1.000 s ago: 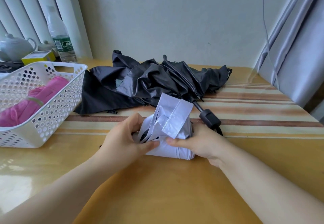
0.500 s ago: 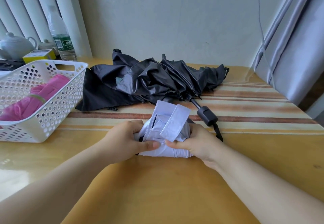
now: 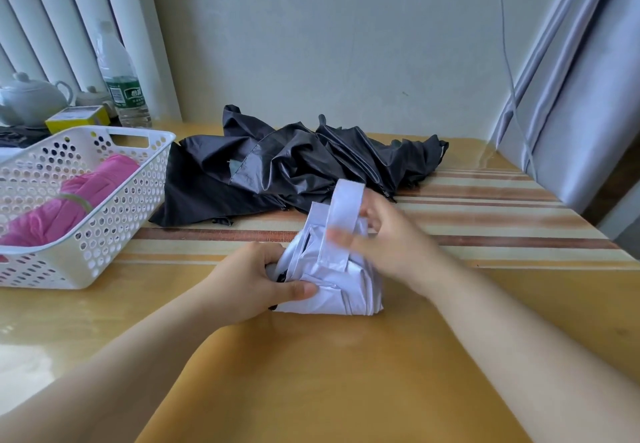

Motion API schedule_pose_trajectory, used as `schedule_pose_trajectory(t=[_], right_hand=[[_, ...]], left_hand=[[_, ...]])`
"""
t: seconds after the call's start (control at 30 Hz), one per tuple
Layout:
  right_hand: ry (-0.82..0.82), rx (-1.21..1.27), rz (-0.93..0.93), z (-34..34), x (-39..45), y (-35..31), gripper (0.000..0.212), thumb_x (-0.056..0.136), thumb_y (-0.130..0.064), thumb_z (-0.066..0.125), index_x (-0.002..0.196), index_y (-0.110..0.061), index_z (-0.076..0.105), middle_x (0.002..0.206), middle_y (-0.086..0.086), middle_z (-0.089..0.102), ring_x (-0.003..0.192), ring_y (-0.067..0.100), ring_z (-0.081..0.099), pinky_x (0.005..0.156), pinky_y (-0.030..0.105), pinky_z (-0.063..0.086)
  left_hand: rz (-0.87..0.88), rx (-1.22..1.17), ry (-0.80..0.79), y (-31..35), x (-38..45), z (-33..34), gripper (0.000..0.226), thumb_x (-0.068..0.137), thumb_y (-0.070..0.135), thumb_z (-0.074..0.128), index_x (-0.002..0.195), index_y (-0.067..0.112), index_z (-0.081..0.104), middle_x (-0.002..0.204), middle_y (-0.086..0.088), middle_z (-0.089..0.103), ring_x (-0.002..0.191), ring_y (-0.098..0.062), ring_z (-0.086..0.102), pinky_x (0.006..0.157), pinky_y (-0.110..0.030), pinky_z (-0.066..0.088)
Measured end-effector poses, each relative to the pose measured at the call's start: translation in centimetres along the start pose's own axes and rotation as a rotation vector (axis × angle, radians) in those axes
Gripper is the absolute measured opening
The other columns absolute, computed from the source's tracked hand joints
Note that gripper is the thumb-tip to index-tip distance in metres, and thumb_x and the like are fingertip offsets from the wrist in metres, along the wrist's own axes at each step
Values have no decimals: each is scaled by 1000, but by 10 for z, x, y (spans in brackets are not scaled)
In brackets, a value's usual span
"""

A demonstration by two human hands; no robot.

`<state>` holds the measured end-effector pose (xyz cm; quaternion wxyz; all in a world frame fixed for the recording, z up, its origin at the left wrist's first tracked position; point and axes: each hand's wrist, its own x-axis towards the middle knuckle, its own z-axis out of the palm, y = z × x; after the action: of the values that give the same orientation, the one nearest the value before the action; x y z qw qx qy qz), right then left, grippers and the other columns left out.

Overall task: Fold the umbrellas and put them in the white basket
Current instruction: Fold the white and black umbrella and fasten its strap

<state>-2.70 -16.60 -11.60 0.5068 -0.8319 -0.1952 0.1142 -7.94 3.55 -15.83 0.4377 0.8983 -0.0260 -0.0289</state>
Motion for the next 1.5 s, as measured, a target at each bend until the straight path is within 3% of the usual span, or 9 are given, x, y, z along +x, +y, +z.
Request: schedule_pose_trajectory(t=[0.2, 0.3, 0.47, 0.6, 0.83, 1.03, 1.17, 1.43, 1.5], right_hand=[[201, -216, 230, -29, 37, 11, 32, 92, -44, 59, 103, -16, 70, 104, 4, 72, 95, 16, 67, 83, 30, 53], [602, -325, -324, -24, -4, 5, 16, 95, -29, 53, 94, -15, 61, 84, -7, 61, 75, 1, 55, 67, 16, 43], [183, -970, -1175, 25, -67, 27, 19, 93, -6, 52, 97, -12, 70, 93, 3, 70, 95, 18, 64, 90, 26, 48], [110, -1012, -965, 24, -39, 53, 37, 92, -1, 48, 122, -10, 66, 130, 7, 63, 126, 23, 55, 104, 36, 45], [105, -836, -593, 33, -28, 36, 46, 89, -37, 47, 120, -10, 67, 123, 2, 67, 113, 11, 62, 99, 23, 44], [-145, -635, -165, 25, -13, 19, 55, 88, -51, 60, 139, -32, 49, 141, -3, 49, 128, 11, 43, 95, 23, 37], [-261, -658, -2, 16, -11, 9, 56, 81, -55, 68, 133, -39, 52, 118, -7, 53, 100, 7, 47, 72, 20, 42], [-237, -692, -77, 18, -15, 6, 25, 77, -48, 74, 88, -29, 62, 71, -12, 47, 66, 5, 44, 50, 17, 28], [-207, -691, -112, 21, -18, 9, 36, 75, -48, 76, 105, -31, 65, 83, -13, 56, 76, 4, 49, 57, 16, 33]], left_hand=[[-24, -35, -2, -4, 1, 0, 42, 66, 51, 78, 81, 14, 64, 62, 4, 55, 56, -11, 49, 59, -30, 38], [-42, -25, -6, -2, 3, 0, 35, 73, 44, 80, 81, 13, 65, 60, 5, 57, 53, -8, 50, 57, -27, 38], [-36, -37, -2, 1, 3, 0, 29, 77, 36, 78, 71, 13, 61, 50, 9, 50, 46, -6, 44, 49, -21, 33], [4, -20, 4, 2, 1, 1, 34, 81, 36, 74, 65, 13, 54, 45, 11, 41, 41, -5, 35, 44, -17, 28], [57, 56, 103, -5, 0, 4, 47, 68, 55, 60, 63, 13, 40, 55, 9, 35, 51, -11, 32, 54, -31, 27], [120, 18, 164, -6, -8, 5, 36, 82, 51, 64, 99, 33, 38, 84, 8, 63, 74, -17, 56, 72, -33, 46], [234, 170, 30, -10, -6, -1, 32, 72, 71, 40, 100, 57, 48, 90, 25, 61, 84, -1, 58, 72, -22, 45], [166, 616, -318, 21, 15, -19, 39, 79, 58, 64, 111, 36, 57, 107, 17, 56, 97, -9, 56, 87, -33, 49], [206, 583, -311, 18, 12, -12, 33, 84, 51, 63, 106, 27, 58, 99, 12, 58, 91, -10, 56, 81, -25, 47]])
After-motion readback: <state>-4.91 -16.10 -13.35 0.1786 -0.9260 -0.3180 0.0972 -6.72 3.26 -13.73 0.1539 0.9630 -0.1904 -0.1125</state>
